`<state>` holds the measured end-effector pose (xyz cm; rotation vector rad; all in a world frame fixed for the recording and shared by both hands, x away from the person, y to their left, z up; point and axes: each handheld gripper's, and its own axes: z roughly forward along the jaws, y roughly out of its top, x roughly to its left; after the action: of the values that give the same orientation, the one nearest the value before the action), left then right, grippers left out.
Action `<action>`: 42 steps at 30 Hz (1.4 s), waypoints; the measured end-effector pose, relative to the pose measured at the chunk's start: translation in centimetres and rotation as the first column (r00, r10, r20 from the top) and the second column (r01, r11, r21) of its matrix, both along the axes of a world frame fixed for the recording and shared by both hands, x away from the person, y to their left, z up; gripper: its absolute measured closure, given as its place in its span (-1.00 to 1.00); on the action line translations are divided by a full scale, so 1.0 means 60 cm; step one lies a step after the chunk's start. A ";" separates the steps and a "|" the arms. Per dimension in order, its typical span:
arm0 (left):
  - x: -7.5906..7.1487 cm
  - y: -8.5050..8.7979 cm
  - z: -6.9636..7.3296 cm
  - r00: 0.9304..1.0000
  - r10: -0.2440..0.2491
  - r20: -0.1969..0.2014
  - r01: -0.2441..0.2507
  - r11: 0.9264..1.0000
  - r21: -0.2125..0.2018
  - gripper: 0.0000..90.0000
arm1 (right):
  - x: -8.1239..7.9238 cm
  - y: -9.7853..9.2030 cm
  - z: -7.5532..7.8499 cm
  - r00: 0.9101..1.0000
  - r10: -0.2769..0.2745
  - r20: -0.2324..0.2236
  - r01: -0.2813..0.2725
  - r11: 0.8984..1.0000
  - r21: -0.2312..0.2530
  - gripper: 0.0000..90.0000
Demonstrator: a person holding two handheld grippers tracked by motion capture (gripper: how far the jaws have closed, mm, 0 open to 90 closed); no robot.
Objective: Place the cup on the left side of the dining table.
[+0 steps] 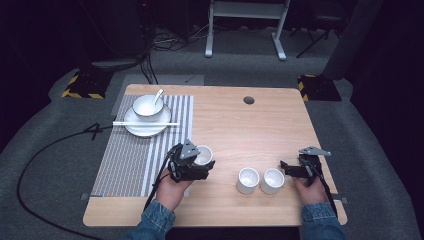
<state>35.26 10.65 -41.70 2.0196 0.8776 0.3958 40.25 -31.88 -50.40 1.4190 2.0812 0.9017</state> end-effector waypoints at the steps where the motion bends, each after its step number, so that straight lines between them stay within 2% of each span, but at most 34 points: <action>1: 0.002 0.004 0.001 1.000 0.004 0.000 -0.004 1.000 -0.001 -0.40 | 0.000 0.000 0.000 1.000 0.000 0.000 0.000 1.000 0.000 -0.71; 3: 0.005 0.010 0.004 1.000 0.009 -0.006 -0.009 1.000 0.001 -0.40 | 0.000 0.000 0.000 1.000 0.000 0.000 0.000 1.000 0.000 -0.71; 5: 0.008 0.017 0.009 1.000 0.022 0.006 -0.022 1.000 0.016 -0.40 | 0.000 0.000 0.000 1.000 0.000 0.000 0.000 1.000 0.000 -0.71; 10: 0.012 0.031 0.016 0.999 0.037 0.007 -0.037 0.999 0.006 -0.40 | 0.000 0.000 0.000 1.000 0.000 0.000 0.000 1.000 0.000 -0.71; 14: 0.021 0.052 0.022 0.998 0.067 0.009 -0.067 0.998 -0.006 -0.40 | 0.000 0.000 0.000 1.000 0.000 0.000 0.000 1.000 0.000 -0.71; 19: 0.029 0.070 0.028 0.995 0.096 0.013 -0.096 0.995 -0.010 -0.40 | 0.000 0.000 0.000 1.000 0.000 0.000 0.000 1.000 0.000 -0.71; 24: 0.041 0.097 0.029 0.990 0.142 0.017 -0.142 0.990 -0.004 -0.40 | 0.000 0.000 0.000 1.000 0.000 0.000 0.000 1.000 0.000 -0.71; 28: 0.048 0.120 0.029 0.981 0.192 0.022 -0.192 0.981 -0.004 -0.40 | 0.000 0.000 0.000 1.000 0.000 0.000 0.000 1.000 0.000 -0.71; 29: 0.051 0.130 0.028 0.976 0.217 0.025 -0.218 0.976 0.004 -0.40 | 0.000 0.000 0.000 1.000 0.000 0.000 0.000 1.000 0.000 -0.71; 30: 0.051 0.130 0.028 0.976 0.217 0.025 -0.218 0.976 0.004 -0.40 | 0.000 0.000 0.000 1.000 0.000 0.000 0.000 1.000 0.000 -0.71; 35: 0.063 0.159 0.023 0.965 0.260 0.016 -0.260 0.966 -0.007 -0.40 | 0.000 0.000 0.000 1.000 0.000 0.000 0.000 1.000 0.000 -0.71; 38: 0.071 0.171 0.013 0.957 0.289 0.016 -0.289 0.957 0.013 -0.40 | 0.000 0.000 0.000 1.000 0.000 0.000 0.000 1.000 0.000 -0.71; 41: 0.081 0.182 -0.003 0.950 0.311 -0.008 -0.311 0.950 0.002 -0.40 | 0.000 0.000 0.000 1.000 0.000 0.000 0.000 1.000 0.000 -0.71; 42: 0.081 0.182 -0.003 0.950 0.311 -0.008 -0.311 0.950 0.002 -0.40 | 0.000 0.000 0.000 1.000 0.000 0.000 0.000 1.000 0.000 -0.71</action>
<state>40.13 21.59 -41.89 1.8855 1.2066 0.5621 40.25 -31.88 -50.39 1.4189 2.0812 0.9015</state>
